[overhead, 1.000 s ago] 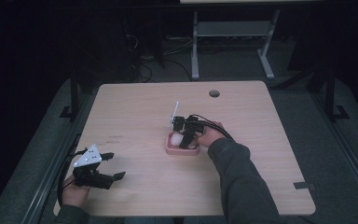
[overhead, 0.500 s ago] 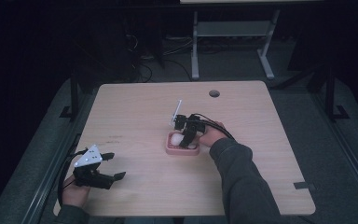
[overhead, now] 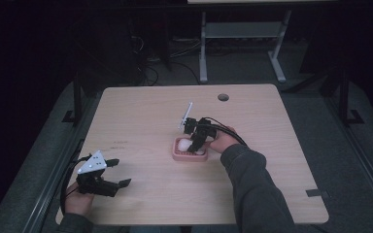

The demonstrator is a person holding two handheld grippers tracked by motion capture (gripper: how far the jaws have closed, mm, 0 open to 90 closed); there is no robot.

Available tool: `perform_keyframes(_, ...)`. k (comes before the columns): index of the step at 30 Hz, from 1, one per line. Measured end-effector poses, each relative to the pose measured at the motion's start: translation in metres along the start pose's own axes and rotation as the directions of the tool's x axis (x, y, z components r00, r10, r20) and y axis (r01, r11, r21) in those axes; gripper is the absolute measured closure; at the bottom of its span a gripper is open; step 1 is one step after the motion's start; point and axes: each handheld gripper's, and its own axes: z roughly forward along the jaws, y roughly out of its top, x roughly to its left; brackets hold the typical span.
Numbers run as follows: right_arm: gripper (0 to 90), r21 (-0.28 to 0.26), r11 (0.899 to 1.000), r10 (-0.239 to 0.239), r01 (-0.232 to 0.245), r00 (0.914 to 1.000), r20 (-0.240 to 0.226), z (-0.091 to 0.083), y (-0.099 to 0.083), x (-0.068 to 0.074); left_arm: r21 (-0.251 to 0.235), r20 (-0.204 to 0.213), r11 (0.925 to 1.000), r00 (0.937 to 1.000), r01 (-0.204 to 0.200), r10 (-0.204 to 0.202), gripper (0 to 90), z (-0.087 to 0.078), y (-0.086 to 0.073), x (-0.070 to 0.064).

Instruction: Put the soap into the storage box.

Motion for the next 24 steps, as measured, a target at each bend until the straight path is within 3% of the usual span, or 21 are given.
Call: perform_keyframes(24, 41.7, -0.045, 0.999, 0.030, -0.029, 0.9993, 0.024, -0.017, -0.021, 0.005, 0.006, 0.001, 1.0000, 1.0000, -0.003, 0.003, 14.8, 0.001, 0.000, -0.001)
